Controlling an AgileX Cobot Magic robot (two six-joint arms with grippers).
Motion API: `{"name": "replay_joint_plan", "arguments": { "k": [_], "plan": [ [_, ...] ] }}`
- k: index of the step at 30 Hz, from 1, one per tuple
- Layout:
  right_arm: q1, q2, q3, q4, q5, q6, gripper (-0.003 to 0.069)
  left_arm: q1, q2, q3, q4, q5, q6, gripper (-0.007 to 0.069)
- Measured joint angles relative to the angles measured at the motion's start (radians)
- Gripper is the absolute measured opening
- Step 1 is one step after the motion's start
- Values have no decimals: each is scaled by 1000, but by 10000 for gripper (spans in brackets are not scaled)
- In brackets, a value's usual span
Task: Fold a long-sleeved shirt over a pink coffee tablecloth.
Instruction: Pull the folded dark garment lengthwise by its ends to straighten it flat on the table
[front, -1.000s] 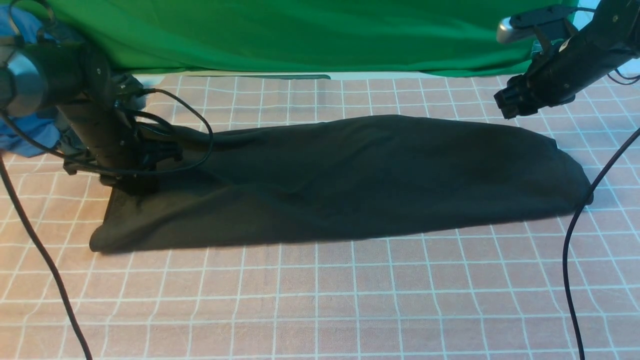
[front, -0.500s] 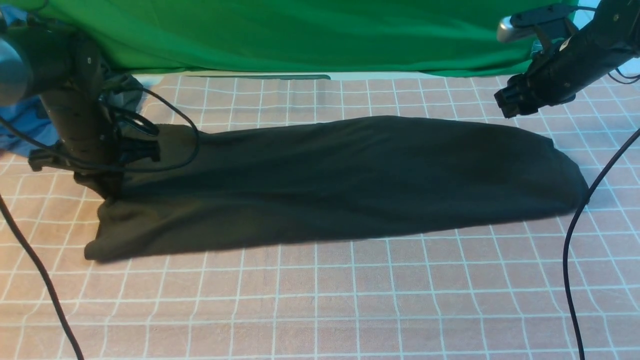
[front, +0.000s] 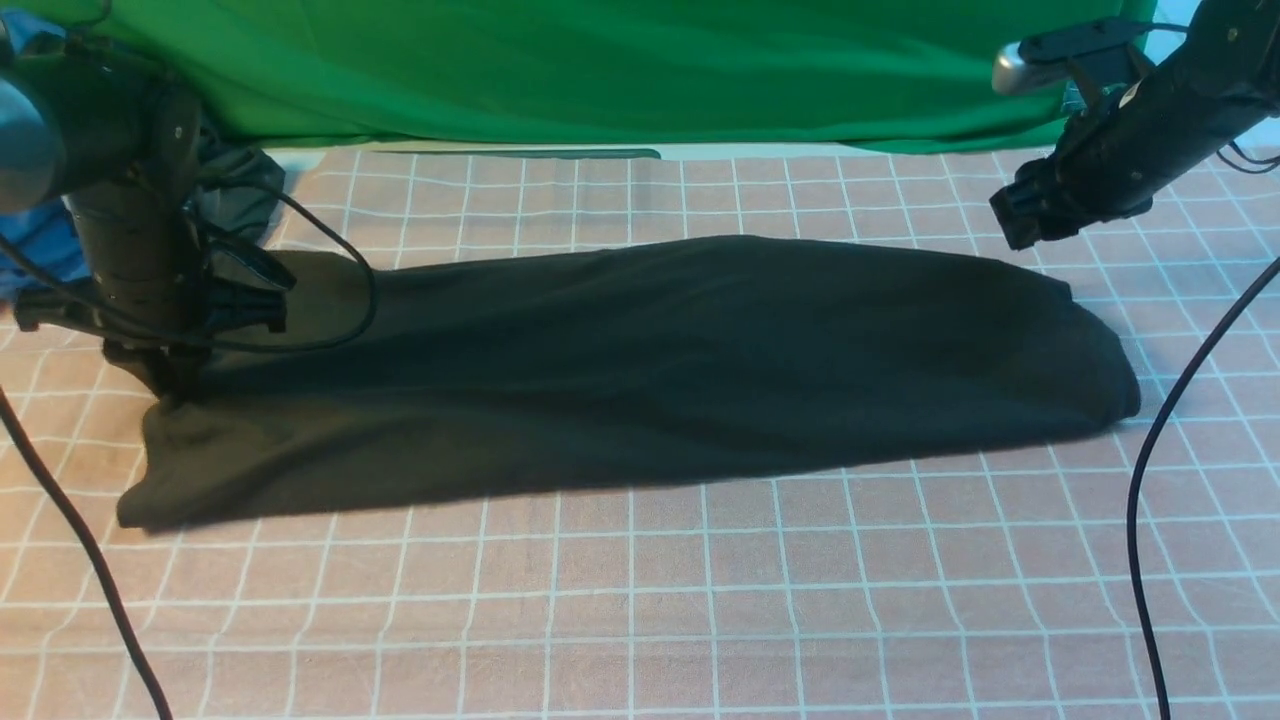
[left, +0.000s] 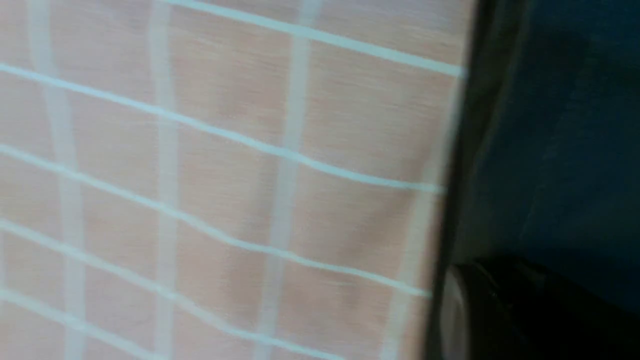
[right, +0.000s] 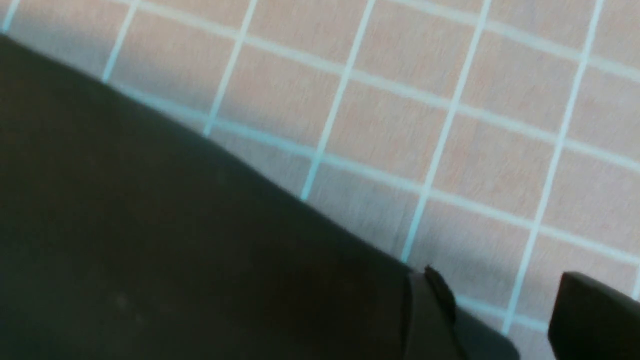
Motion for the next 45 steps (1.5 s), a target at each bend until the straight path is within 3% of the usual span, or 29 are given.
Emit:
{"name": "replay_joint_plan", "arguments": {
  "k": [5,8,10,12,16,22,32,40,45],
  "plan": [
    [26,-1,-55,0,86,0,377,1,-9,-30,99,48,-80,274],
    [67,-5,-92,0,143,0,353,0,-46,-81,-35,49,-74,304],
    [105,-11,-97,0,167,0,269,-11,-77,-91,-259,24,23,274],
    [141,-10,-99,3,168,0,139,-39,-88,-84,-481,-20,134,200],
    [187,21,-99,14,154,6,42,-128,-58,-38,-655,-110,211,39],
    [182,84,-99,-27,167,79,40,-156,18,77,-608,-106,184,13],
    [60,105,-99,-170,277,184,50,-73,-88,259,-565,-203,87,14],
    [-3,18,-99,-179,410,182,52,-40,-241,307,-437,-198,87,14],
    [-3,-123,-48,-92,433,182,83,-29,-349,314,-436,-143,88,14]
  ]
}}
